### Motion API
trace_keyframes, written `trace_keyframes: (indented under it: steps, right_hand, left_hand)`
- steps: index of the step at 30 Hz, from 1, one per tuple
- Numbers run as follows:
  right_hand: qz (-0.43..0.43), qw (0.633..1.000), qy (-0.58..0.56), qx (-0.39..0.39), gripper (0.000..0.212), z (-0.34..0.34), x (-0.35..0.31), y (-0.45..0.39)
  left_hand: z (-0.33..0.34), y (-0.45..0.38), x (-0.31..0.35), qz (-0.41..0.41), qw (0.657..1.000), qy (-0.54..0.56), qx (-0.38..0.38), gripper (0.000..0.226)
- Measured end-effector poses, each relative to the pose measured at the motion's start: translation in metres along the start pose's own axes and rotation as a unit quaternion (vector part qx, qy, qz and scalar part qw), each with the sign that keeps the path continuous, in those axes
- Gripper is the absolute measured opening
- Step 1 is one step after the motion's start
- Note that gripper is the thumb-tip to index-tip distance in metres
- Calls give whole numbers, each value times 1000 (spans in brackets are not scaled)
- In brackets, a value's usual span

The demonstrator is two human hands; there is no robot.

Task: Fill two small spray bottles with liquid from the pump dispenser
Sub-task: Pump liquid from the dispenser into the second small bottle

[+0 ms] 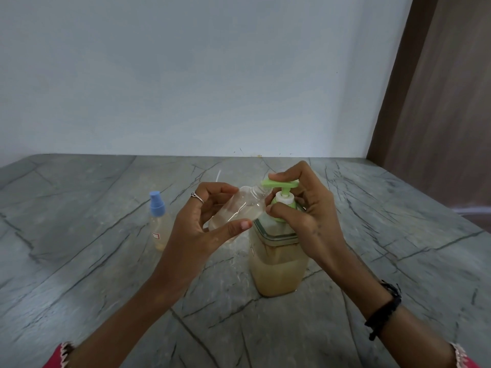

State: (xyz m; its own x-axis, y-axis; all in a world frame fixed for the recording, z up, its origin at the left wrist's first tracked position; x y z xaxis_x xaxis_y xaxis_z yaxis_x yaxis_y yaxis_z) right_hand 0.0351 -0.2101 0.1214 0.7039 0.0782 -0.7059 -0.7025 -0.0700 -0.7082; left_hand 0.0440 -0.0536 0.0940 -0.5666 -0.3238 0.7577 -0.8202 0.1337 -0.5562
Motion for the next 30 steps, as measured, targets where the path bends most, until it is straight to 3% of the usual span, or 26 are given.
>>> trace_keyframes:
  steps: [11,20,30]
  right_hand:
    - [-34,998,27,-37,40,0,2,9]
    - [-20,998,23,-59,78,-1,8,11]
    - [-37,998,13,-45,69,-9,13,14]
  left_hand:
    - [0,1,1,-1,1000,23,7,47]
    - [-2,1,3,0,1000,18,10,45]
    - [-2,3,7,-9,1000,20,8,44]
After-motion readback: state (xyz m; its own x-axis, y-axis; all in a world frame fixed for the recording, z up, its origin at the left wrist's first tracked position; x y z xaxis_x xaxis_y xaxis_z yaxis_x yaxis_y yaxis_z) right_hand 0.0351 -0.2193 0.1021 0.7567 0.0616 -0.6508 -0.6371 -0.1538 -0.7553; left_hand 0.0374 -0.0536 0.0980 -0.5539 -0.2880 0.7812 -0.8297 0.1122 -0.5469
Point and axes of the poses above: each hand's wrist, its own y-axis away from the middle knuckle, its own z-axis out of the palm, x = y × z, the point moved 9 cm from there along -y, towards the middle knuckle, and after that the axes turned 14 degrees about -y, right-handed, at the moved point
